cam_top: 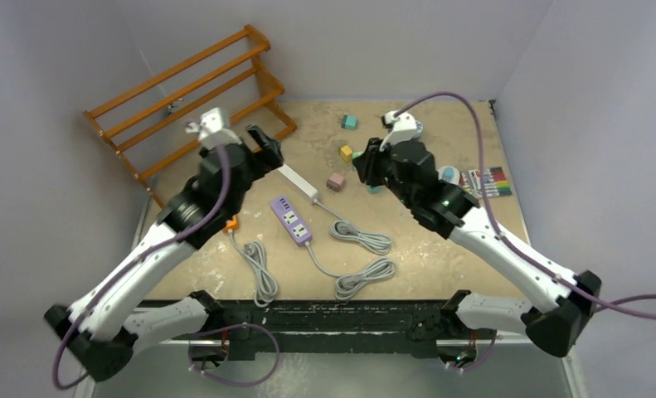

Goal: Insert the plug

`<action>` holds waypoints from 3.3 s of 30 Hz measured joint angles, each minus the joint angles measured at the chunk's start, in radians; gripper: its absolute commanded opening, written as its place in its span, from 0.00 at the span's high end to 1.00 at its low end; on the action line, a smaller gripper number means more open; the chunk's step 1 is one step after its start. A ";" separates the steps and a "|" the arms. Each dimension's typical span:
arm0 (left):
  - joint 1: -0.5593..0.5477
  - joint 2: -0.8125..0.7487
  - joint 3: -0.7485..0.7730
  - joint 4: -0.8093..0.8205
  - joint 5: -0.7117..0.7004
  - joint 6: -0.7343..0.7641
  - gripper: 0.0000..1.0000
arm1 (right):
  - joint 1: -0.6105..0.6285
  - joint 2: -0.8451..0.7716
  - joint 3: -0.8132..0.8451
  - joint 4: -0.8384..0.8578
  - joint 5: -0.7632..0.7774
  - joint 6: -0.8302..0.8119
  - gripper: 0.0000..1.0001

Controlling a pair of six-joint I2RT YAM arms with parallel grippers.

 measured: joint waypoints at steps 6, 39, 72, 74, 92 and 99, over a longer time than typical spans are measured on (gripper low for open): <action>0.007 0.311 0.092 -0.231 -0.048 -0.049 0.06 | 0.000 0.068 -0.126 -0.030 -0.011 -0.007 1.00; 0.238 0.726 -0.041 -0.151 0.351 -0.065 0.44 | 0.221 0.486 -0.029 0.045 -0.179 -0.054 1.00; 0.267 0.569 -0.076 -0.114 0.222 -0.125 0.31 | 0.237 0.676 0.138 -0.061 -0.239 -0.083 1.00; 0.282 0.576 -0.087 -0.114 0.240 -0.133 0.31 | 0.237 0.679 0.140 -0.069 -0.246 -0.082 1.00; 0.303 0.605 -0.101 -0.089 0.338 -0.152 0.32 | 0.238 0.721 0.174 -0.075 -0.226 -0.047 1.00; 0.303 0.619 -0.102 -0.083 0.357 -0.152 0.32 | 0.238 0.725 0.180 -0.075 -0.215 -0.042 1.00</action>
